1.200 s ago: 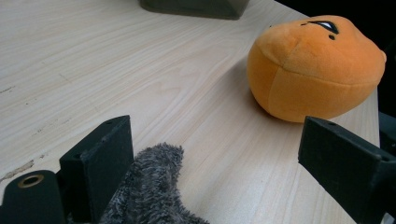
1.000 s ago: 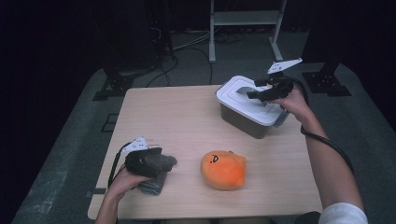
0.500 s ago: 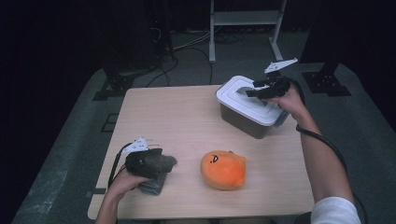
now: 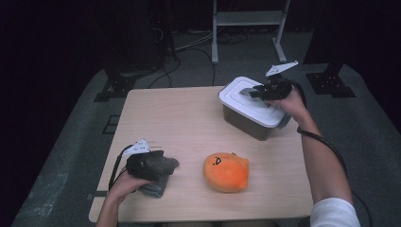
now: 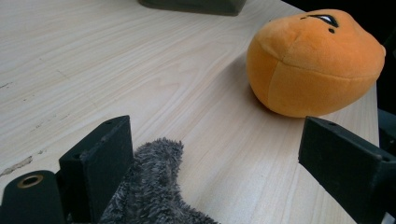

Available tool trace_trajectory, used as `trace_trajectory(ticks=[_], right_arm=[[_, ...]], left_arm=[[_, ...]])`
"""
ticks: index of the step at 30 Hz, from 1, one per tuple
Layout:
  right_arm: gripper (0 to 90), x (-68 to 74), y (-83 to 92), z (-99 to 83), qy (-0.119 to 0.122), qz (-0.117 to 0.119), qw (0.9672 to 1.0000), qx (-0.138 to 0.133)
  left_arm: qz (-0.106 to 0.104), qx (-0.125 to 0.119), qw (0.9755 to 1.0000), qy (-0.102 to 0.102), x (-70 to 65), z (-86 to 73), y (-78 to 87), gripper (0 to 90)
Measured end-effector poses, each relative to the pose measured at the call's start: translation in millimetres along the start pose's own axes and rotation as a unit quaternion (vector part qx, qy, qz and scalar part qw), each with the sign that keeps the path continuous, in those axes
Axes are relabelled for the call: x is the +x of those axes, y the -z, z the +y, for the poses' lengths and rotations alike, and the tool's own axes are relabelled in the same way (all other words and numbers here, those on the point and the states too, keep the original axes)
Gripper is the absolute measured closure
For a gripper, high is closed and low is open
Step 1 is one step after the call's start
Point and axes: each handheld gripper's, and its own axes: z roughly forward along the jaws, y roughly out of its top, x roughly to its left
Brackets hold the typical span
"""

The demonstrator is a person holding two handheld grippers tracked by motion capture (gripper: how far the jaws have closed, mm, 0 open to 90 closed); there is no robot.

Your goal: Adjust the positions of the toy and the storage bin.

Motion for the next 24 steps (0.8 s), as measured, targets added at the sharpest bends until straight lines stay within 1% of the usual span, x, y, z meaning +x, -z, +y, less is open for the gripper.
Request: trace_trajectory(ticks=[3,5,7,9,18,20,24], right_arm=[[63.1,-0.6,-0.3,0.0,-0.005,0.002,1.0,0.0],[63.8,1.1,-0.2,0.4,-0.001,-0.003,1.0,0.001],[64.7,1.8,0.1,0.7,-0.007,0.003,1.0,0.002],[65.5,2.7,0.7,0.7,-0.002,0.008,1.0,0.005],[65.6,14.2,-0.1,2.4,0.013,0.041,0.999,0.009],[65.6,18.7,-0.7,2.8,0.021,0.055,0.9982,0.009],[65.6,28.7,-2.5,4.6,0.034,0.073,0.9966,0.012]], left_arm=[[0.0,0.002,1.0,0.0,0.3,-0.6,0.0,9.4],[0.0,0.003,1.0,0.001,0.3,-1.0,-0.4,9.4],[0.001,0.005,1.0,0.001,0.3,-1.4,-0.8,9.4],[0.001,0.006,1.0,0.0,0.0,-1.4,-1.0,9.4],[0.001,0.006,1.0,-0.001,-1.1,-0.7,-1.1,9.4],[0.001,0.006,1.0,-0.003,-1.5,-0.6,-1.4,9.4],[0.001,0.004,1.0,-0.004,-2.5,0.0,0.0,9.4]])
